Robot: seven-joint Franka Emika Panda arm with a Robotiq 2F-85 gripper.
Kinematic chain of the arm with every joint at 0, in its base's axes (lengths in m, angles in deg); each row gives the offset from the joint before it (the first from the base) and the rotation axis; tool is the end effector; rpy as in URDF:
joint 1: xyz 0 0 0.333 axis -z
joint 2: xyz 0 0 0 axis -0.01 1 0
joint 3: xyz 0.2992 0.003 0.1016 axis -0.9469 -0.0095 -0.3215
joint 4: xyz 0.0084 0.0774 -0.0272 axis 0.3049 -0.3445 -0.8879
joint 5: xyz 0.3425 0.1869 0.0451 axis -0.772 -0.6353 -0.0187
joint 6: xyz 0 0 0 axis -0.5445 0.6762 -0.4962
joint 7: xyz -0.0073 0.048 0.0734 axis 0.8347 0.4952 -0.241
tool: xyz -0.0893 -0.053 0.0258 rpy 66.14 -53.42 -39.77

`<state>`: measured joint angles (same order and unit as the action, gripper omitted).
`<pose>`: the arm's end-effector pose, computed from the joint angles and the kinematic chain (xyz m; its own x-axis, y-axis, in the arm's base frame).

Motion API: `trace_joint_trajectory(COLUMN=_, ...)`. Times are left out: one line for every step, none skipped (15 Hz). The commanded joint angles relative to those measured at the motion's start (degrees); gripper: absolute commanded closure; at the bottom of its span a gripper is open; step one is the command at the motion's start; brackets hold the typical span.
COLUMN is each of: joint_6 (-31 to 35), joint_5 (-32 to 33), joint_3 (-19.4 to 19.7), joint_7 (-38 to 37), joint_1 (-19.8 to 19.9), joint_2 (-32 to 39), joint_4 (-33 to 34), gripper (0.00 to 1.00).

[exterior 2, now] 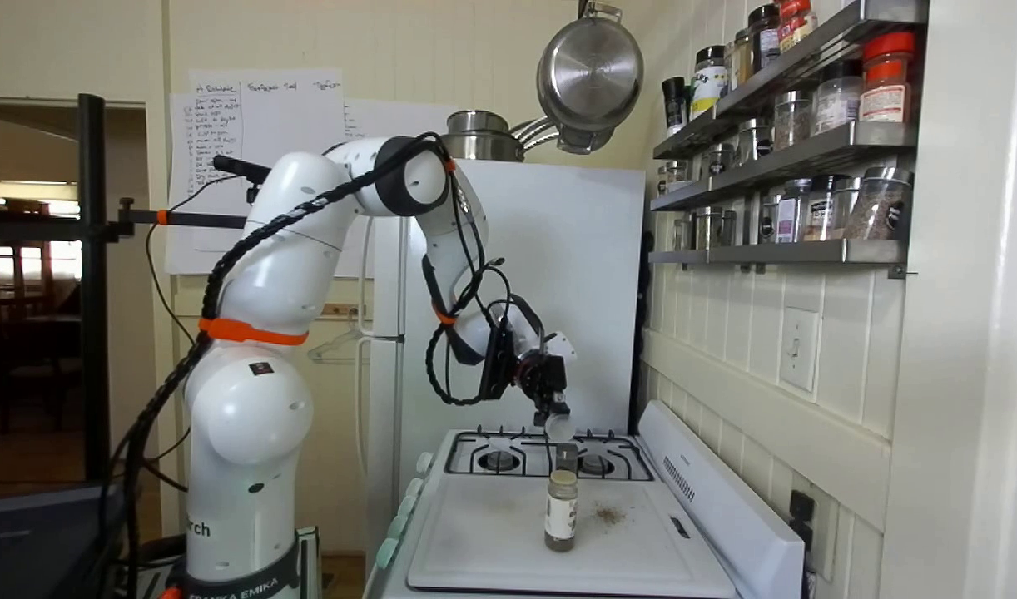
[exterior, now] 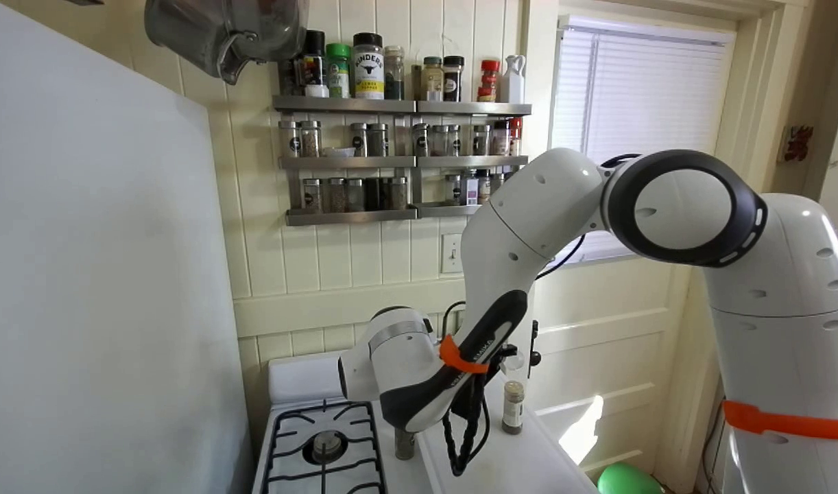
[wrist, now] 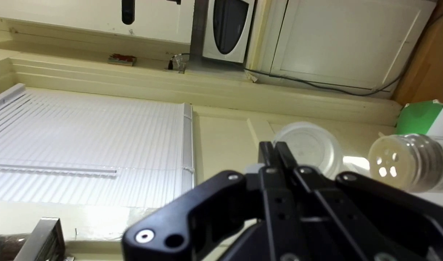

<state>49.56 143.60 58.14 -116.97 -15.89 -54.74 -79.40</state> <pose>0.4569 0.1156 0.3003 0.9720 -0.2108 -0.1042 0.0799 -0.1207 0.9895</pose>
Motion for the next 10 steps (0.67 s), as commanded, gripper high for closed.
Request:
trace_joint_trajectory(joint_6=0.50, joint_5=2.82, joint_3=-0.09, joint_7=-3.84, joint_1=0.12, joint_2=1.70, joint_4=-0.19, gripper=0.99)
trace_joint_trajectory(joint_6=0.36, joint_5=2.64, joint_3=-0.15, joint_7=-4.32, joint_1=0.19, joint_2=1.81, joint_4=-0.39, gripper=0.99)
trace_joint_trajectory(joint_6=0.47, joint_5=2.17, joint_3=-0.23, joint_7=-4.83, joint_1=0.30, joint_2=1.77, joint_4=-0.76, gripper=0.99)
trace_joint_trajectory(joint_6=0.31, joint_5=1.89, joint_3=-0.28, joint_7=-5.43, joint_1=0.29, joint_2=1.81, joint_4=-1.19, gripper=0.99)
trace_joint_trajectory(joint_6=0.50, joint_5=1.37, joint_3=-0.35, joint_7=-5.67, joint_1=0.40, joint_2=1.84, joint_4=-1.59, gripper=0.99)
trace_joint_trajectory(joint_6=0.79, joint_5=1.03, joint_3=-0.36, joint_7=-5.74, joint_1=0.56, joint_2=1.93, joint_4=-1.86, gripper=0.99)
trace_joint_trajectory(joint_6=1.04, joint_5=0.80, joint_3=-0.30, joint_7=-5.93, joint_1=0.73, joint_2=2.06, joint_4=-2.14, gripper=0.99)
trace_joint_trajectory(joint_6=1.22, joint_5=0.53, joint_3=-0.31, joint_7=-5.93, joint_1=0.85, joint_2=2.12, joint_4=-2.34, gripper=0.99)
trace_joint_trajectory(joint_6=1.49, joint_5=0.21, joint_3=-0.34, joint_7=-5.71, joint_1=1.05, joint_2=2.00, joint_4=-2.70, gripper=0.99)
trace_joint_trajectory(joint_6=1.63, joint_5=0.02, joint_3=-0.26, joint_7=-5.63, joint_1=1.29, joint_2=1.87, joint_4=-3.16, gripper=0.99)
